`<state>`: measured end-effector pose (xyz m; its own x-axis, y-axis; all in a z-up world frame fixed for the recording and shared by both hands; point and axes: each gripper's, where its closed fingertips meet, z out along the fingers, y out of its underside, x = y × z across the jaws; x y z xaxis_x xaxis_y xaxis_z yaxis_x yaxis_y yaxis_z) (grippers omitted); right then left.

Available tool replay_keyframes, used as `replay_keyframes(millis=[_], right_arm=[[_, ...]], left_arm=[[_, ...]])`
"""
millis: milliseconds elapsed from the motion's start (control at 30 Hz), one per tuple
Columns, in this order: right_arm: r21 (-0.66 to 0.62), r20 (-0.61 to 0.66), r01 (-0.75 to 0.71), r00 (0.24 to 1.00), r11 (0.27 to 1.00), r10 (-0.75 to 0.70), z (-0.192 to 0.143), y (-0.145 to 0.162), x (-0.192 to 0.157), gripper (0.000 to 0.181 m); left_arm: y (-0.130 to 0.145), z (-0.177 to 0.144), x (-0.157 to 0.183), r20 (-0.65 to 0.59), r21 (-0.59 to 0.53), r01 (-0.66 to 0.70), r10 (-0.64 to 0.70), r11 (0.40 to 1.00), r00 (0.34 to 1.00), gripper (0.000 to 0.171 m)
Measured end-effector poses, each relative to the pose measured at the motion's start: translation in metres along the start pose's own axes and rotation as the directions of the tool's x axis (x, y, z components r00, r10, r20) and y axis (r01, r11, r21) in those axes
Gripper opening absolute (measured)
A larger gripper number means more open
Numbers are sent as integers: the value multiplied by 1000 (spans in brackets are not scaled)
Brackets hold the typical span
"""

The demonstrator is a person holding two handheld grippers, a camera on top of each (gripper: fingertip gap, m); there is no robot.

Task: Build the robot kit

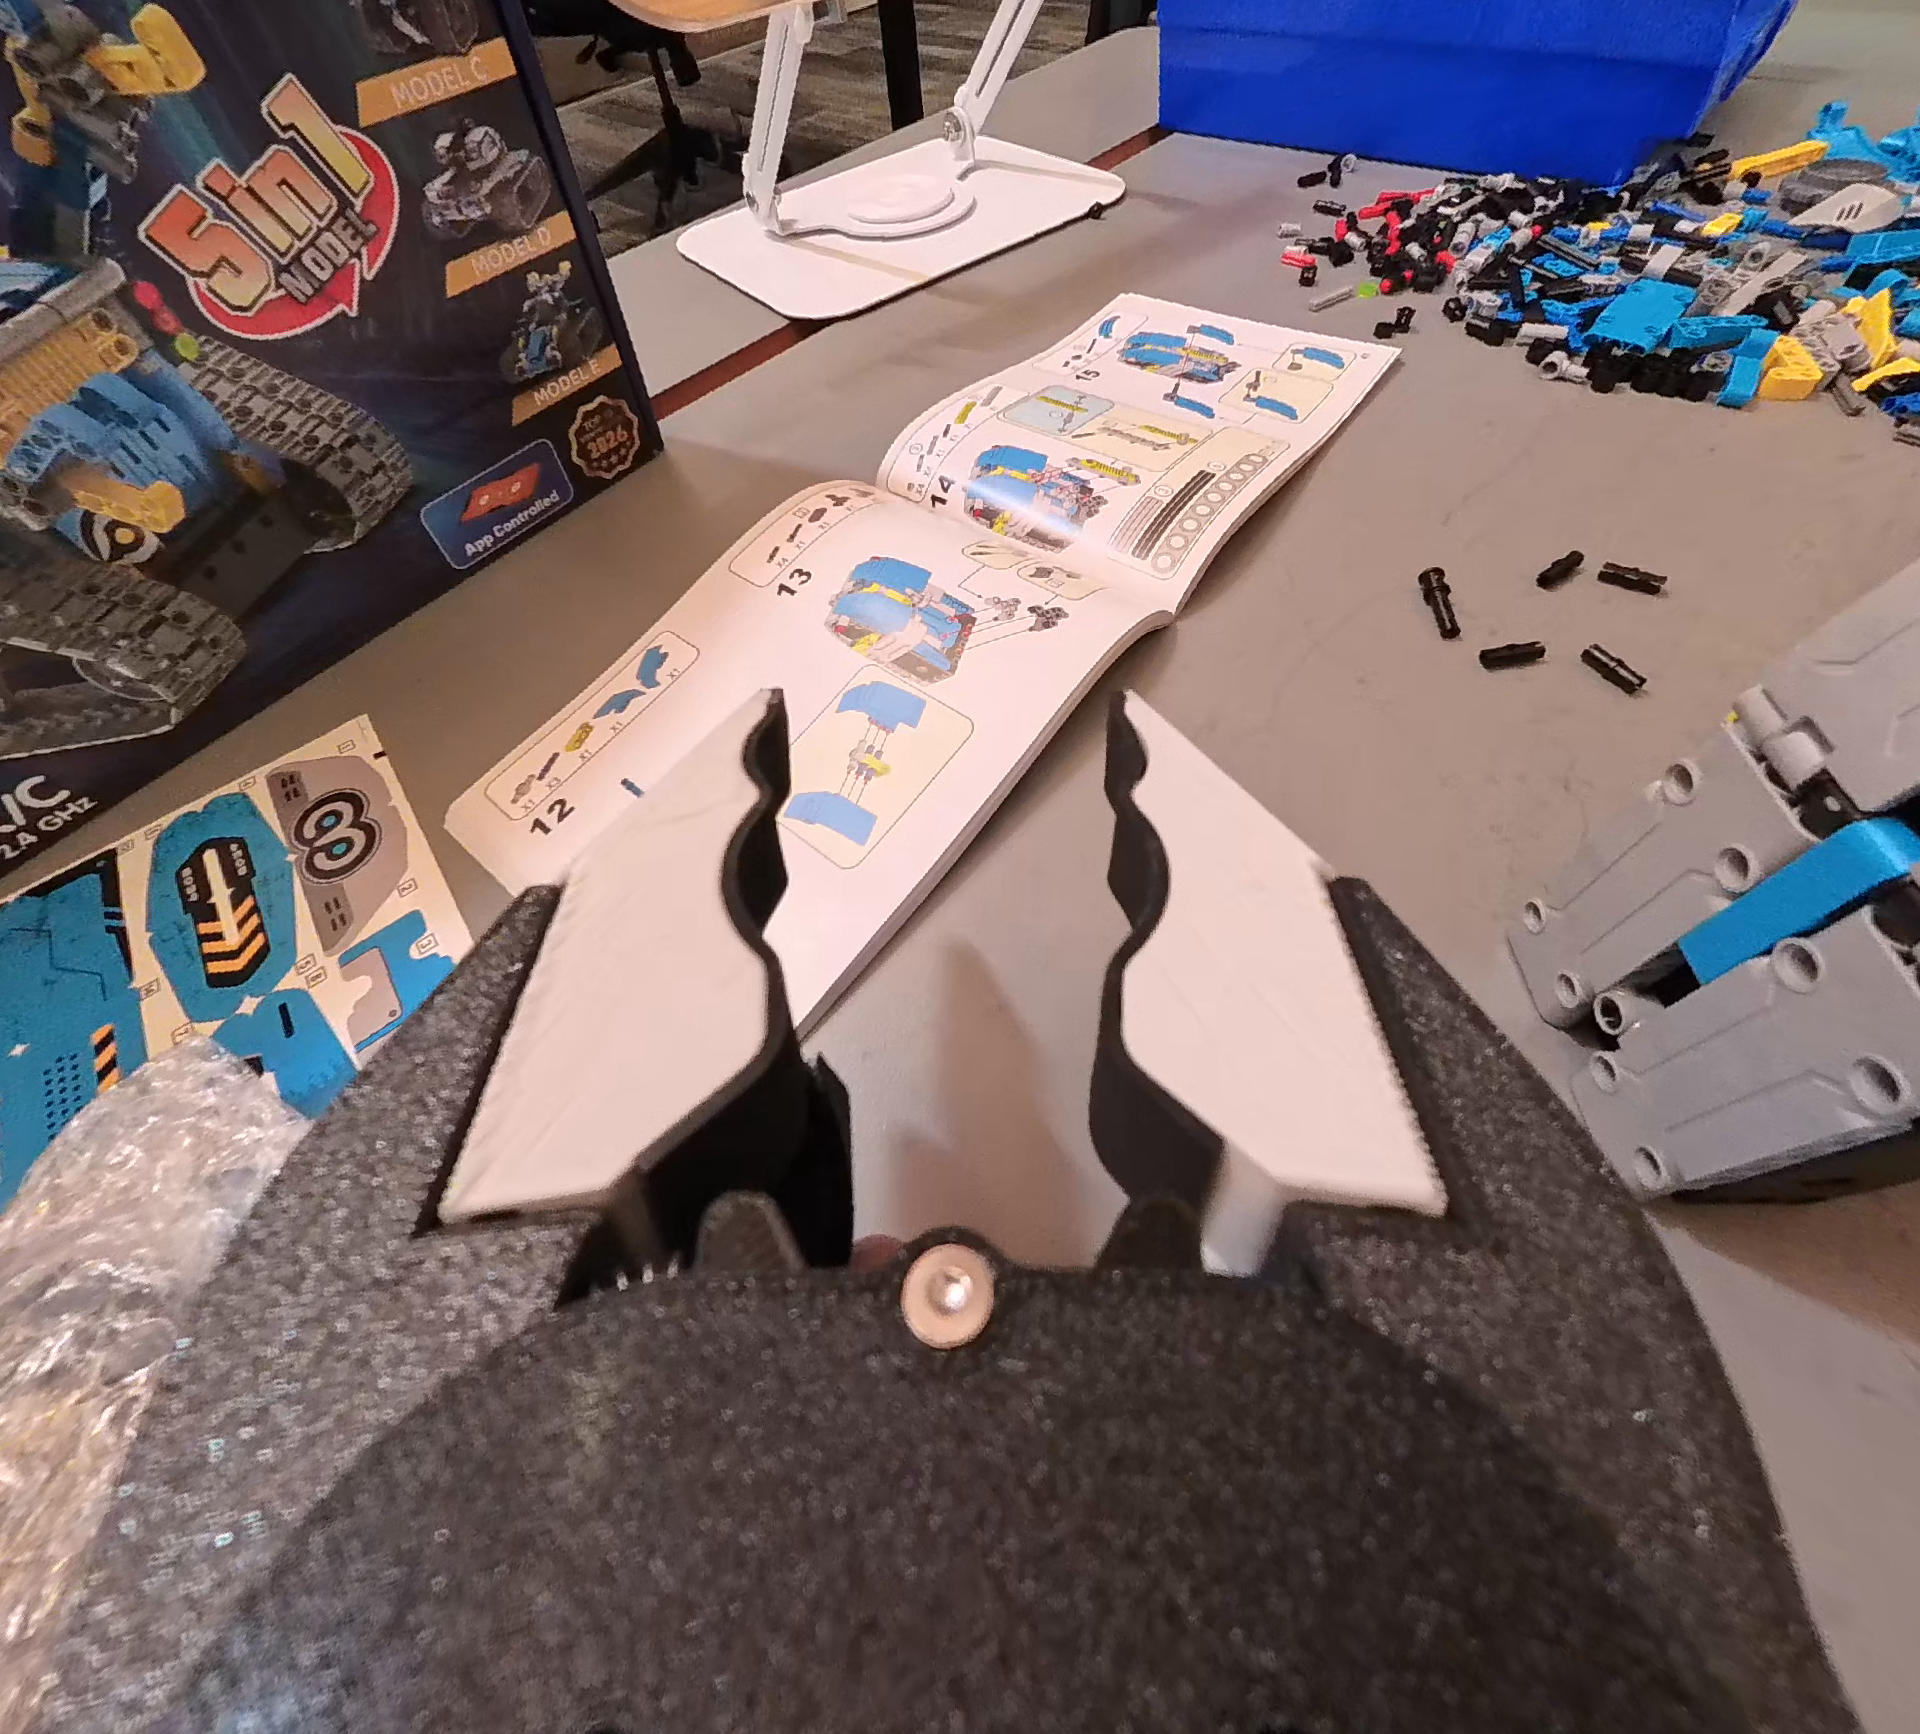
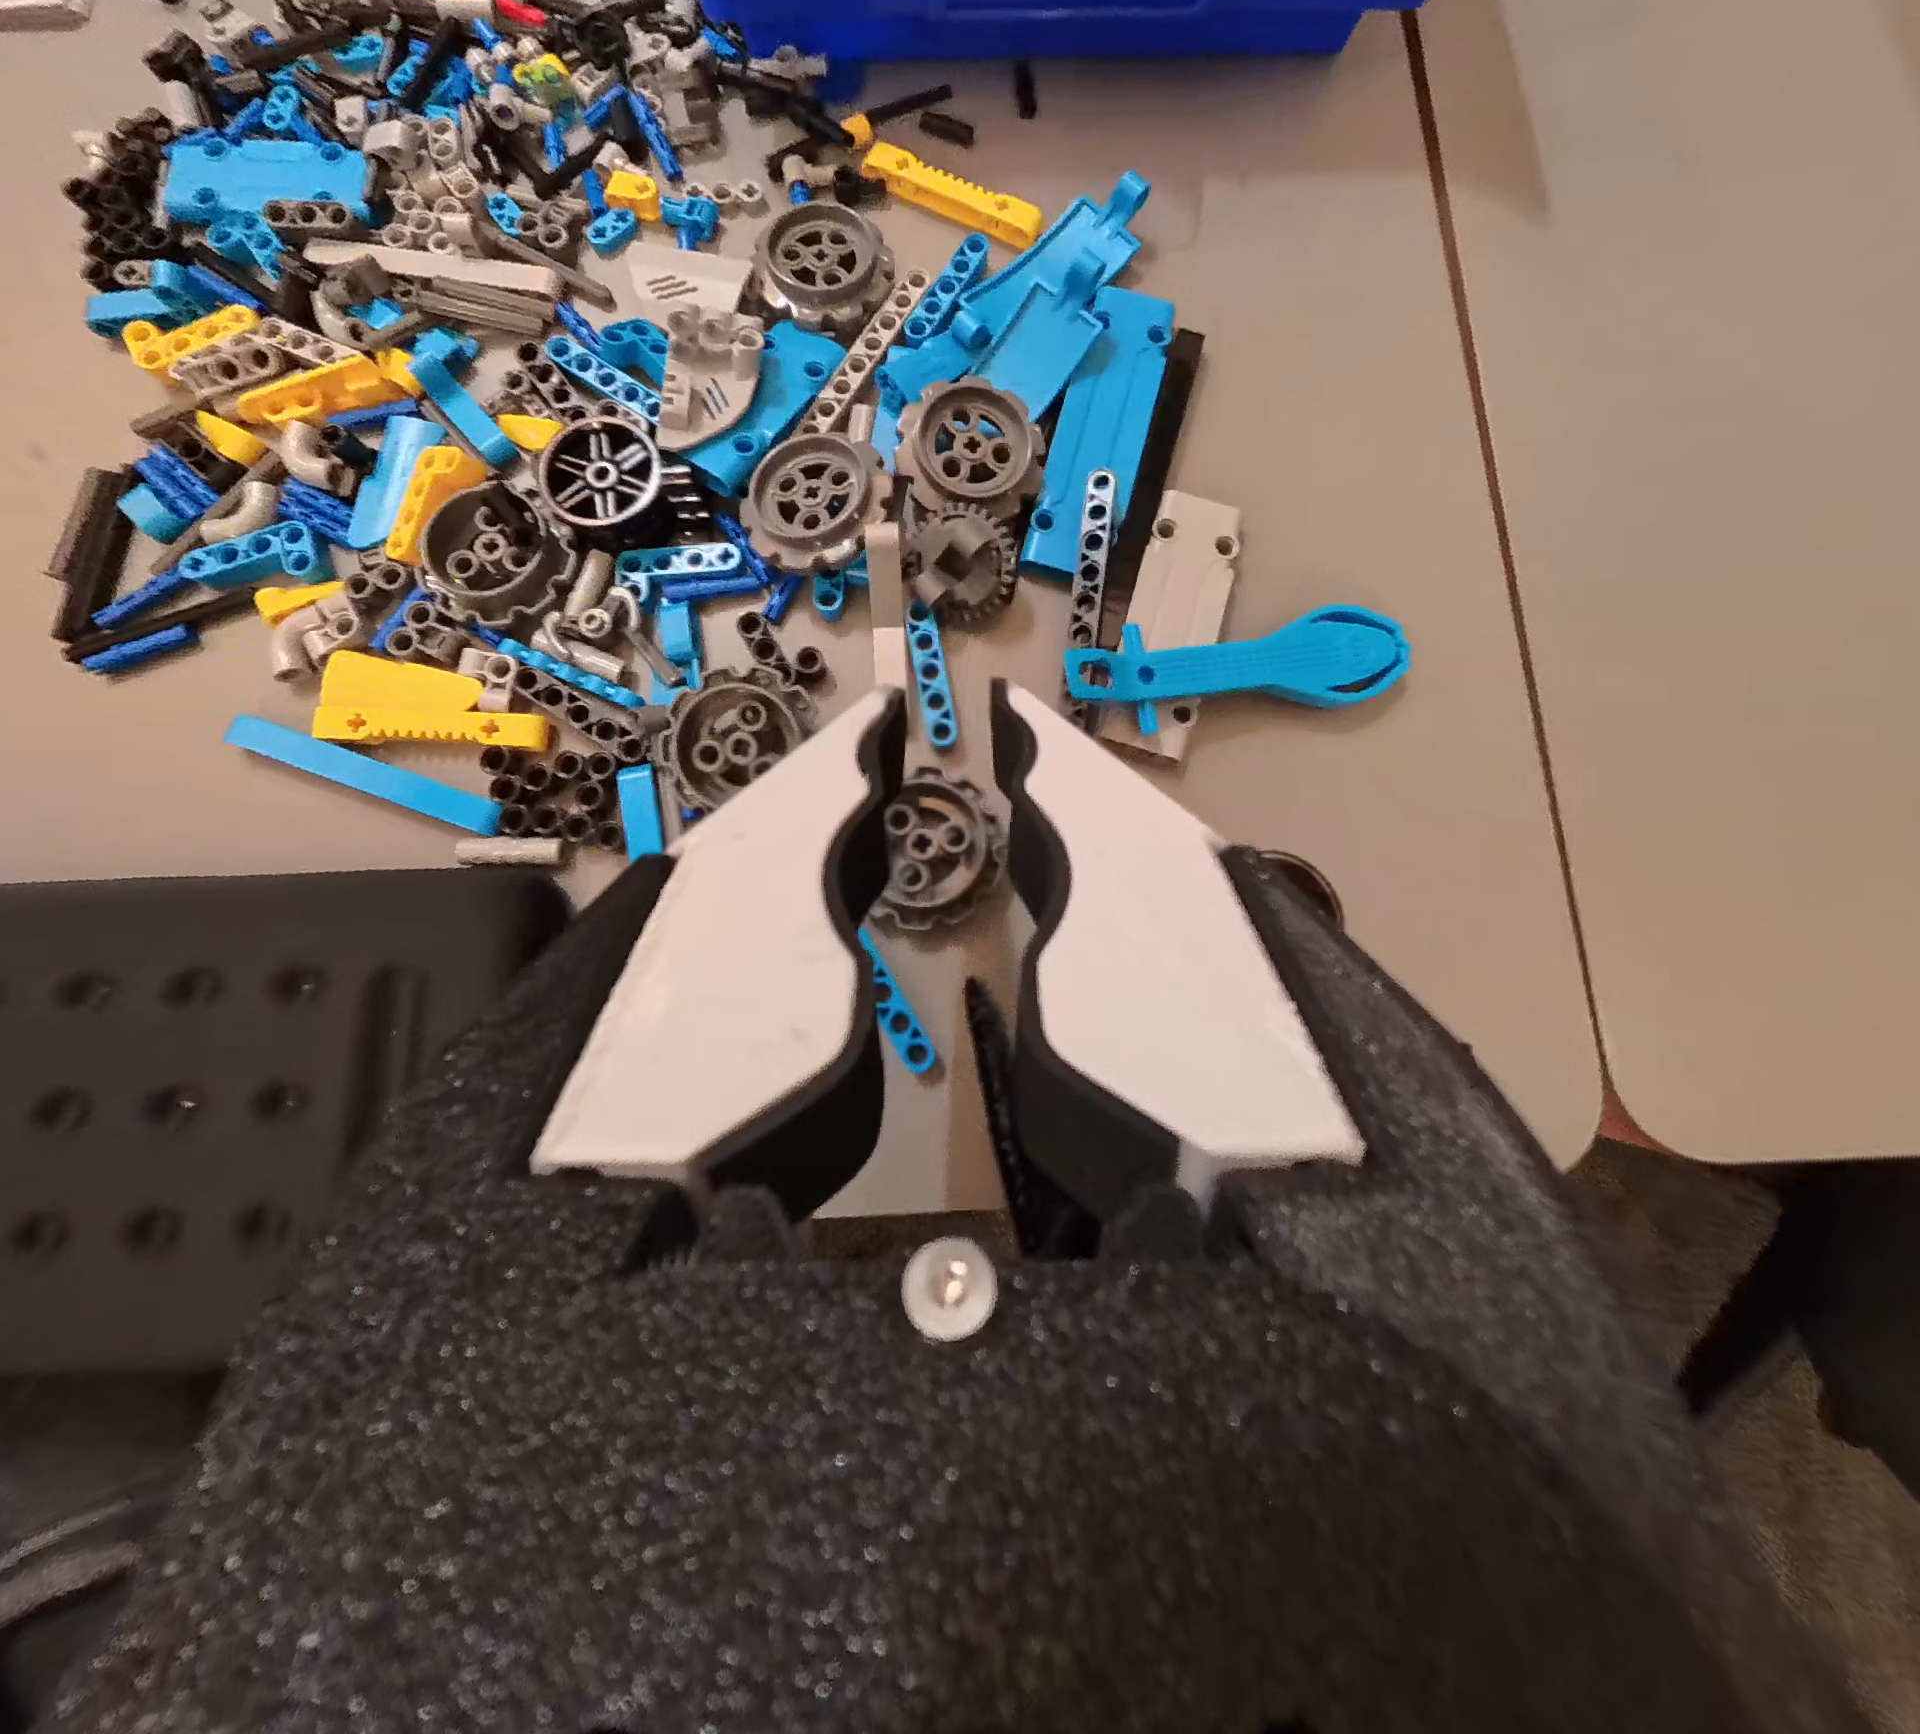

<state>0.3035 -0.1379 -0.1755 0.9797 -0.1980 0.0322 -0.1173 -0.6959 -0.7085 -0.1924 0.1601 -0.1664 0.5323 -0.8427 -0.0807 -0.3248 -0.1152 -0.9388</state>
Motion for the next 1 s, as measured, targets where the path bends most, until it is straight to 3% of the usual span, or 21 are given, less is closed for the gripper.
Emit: replay_keyframes(millis=[233, 367, 567, 700, 1000], right_arm=[[24, 123, 75, 989, 997, -78, 14, -22, -53, 16], [-26, 196, 170, 967, 985, -161, 18, -16, -84, 15], [-75, 214, 166, 966, 983, -147, 1, 23, -81, 16], [-79, 142, 162, 978, 984, -150, -5, 55, -70, 16], [-44, 155, 76, 986, 996, -68, -5, 61, -62, 14]], left_arm=[[-1, 0, 1, 2, 4, -10, 10, 1000, 1000, 61], [-1, -1, 2, 2, 6, -22, 22, 1000, 1000, 61], [0, 0, 2, -1, 3, -22, 22, 1000, 1000, 61], [0, 0, 3, 1, -1, -30, 30, 1000, 1000, 61], [0, 0, 3, 1, -2, -32, 32, 999, 999, 61]])
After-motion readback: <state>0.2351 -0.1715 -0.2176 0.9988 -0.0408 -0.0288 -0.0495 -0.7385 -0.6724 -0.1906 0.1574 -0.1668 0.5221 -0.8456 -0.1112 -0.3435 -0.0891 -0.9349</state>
